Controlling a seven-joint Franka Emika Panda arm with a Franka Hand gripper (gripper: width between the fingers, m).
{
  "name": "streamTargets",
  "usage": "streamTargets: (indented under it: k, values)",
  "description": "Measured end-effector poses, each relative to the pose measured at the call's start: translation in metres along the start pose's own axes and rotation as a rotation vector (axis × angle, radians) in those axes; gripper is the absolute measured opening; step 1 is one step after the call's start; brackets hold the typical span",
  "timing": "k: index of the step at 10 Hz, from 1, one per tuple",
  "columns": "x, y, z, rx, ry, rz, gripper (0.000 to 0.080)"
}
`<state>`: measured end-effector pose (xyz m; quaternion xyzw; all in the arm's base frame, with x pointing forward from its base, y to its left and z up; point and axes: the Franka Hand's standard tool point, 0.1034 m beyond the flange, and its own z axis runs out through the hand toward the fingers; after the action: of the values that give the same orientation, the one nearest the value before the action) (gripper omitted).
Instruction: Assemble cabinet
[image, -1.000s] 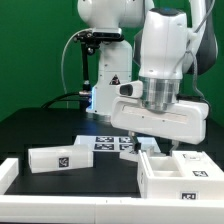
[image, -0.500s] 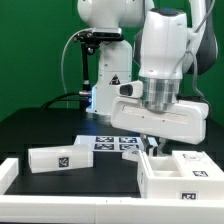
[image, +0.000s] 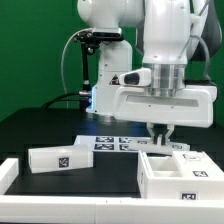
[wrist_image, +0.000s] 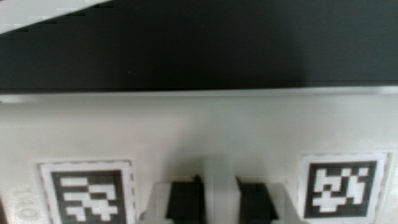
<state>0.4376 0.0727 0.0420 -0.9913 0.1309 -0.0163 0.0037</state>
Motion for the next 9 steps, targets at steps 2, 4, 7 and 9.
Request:
streamTargets:
  k: [2, 4, 7, 9]
  values:
    - [-0.001, 0.003, 0.002, -0.004, 0.007, -0.114, 0.0067]
    - [-0.001, 0.003, 0.002, -0.005, 0.007, -0.244, 0.0067]
    - [0.008, 0.002, -0.01, -0.025, 0.032, -0.835, 0.0067]
    - [0.003, 0.005, -0.01, -0.039, 0.047, -0.986, 0.0067]
